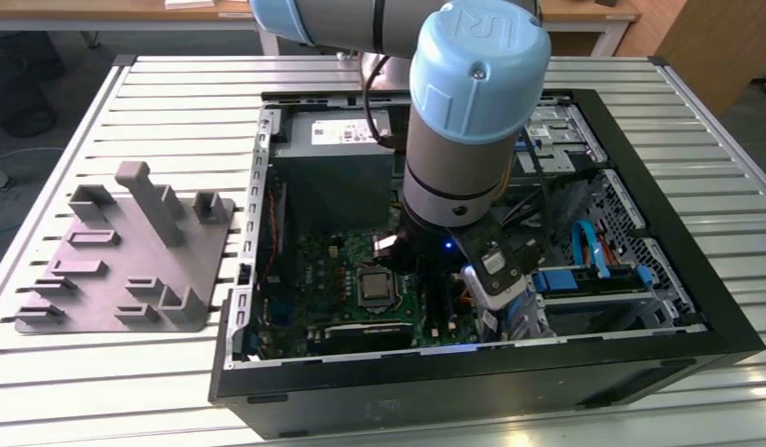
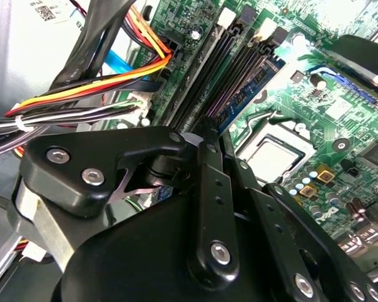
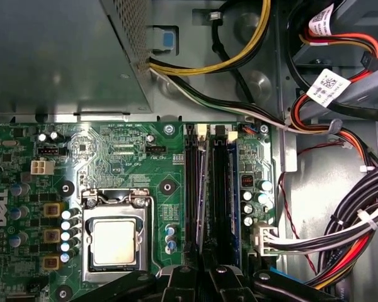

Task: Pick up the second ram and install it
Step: 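Insert the second ram into the second slot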

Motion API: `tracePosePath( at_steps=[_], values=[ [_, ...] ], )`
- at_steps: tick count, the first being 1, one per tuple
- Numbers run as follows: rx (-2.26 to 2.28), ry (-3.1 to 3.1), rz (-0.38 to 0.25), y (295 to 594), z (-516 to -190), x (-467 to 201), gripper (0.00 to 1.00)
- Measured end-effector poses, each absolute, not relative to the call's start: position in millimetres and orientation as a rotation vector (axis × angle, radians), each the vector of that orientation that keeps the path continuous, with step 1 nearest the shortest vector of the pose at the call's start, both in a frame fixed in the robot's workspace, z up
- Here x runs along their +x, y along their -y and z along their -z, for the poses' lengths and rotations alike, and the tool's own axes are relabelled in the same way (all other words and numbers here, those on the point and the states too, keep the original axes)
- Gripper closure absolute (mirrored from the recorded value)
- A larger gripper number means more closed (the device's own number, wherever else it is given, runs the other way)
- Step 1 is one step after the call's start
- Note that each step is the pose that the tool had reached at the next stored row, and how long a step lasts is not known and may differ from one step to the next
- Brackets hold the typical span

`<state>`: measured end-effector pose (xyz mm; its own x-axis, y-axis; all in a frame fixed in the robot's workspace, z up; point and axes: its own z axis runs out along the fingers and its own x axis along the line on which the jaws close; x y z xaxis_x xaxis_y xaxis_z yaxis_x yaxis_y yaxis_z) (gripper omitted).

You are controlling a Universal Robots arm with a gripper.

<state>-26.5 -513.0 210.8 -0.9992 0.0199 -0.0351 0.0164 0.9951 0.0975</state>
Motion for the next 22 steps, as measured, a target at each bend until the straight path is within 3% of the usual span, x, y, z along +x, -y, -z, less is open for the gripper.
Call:
tracePosePath(
  at_steps=[22],
  values=[
    [0.016,-3.103,-0.137,509.0,-207.9,-26.0,0.86]
  ],
)
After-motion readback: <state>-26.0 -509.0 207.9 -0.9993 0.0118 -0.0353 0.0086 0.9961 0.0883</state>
